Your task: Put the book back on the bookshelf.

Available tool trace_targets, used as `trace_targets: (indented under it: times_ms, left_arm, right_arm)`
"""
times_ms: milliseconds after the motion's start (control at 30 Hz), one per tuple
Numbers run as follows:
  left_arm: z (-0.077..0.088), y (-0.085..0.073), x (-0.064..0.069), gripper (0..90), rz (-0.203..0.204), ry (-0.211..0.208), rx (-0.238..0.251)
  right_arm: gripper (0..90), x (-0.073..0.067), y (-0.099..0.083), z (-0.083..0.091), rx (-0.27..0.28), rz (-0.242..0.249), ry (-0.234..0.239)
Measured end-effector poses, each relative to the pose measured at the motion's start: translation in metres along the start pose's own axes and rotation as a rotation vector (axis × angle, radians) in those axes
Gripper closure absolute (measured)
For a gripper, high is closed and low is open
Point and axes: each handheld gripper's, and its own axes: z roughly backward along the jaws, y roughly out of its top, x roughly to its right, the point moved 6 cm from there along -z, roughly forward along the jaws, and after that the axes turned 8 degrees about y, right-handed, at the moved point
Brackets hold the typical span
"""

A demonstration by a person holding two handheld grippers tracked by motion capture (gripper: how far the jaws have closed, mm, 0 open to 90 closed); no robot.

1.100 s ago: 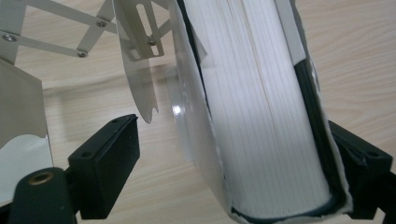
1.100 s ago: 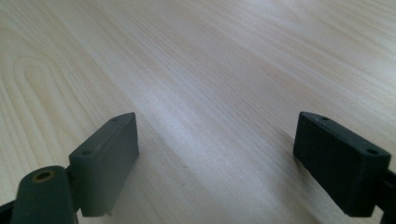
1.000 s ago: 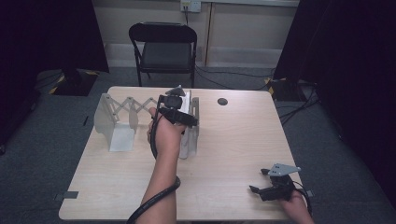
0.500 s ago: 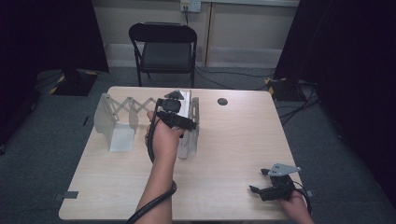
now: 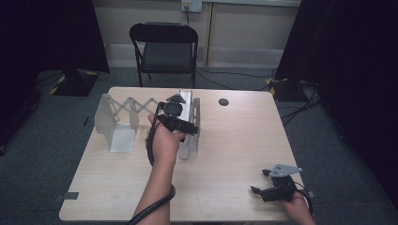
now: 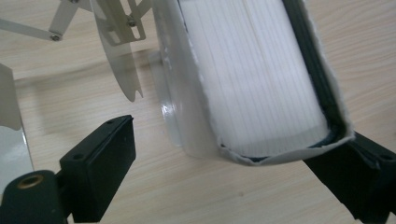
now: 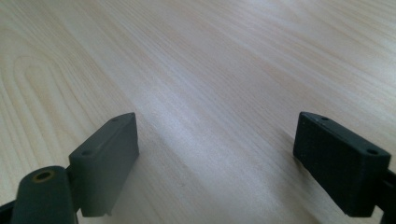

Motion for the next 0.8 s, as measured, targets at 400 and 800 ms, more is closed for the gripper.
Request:
trace_targets:
  times_ms: [400,800]
  left_arm:
    - [0.001,-0.005,0.001,9.8,-0.018,-0.022,0.003]
    - [-0.001,-0.013,0.0,9.2,-0.024,-0.034,-0.008]
  right_arm:
    - [13.6,0.0,0.0,0.0,0.0,0.0,0.0]
    - [13.6,0.0,0.0,0.0,-0.001,0.0,-0.001]
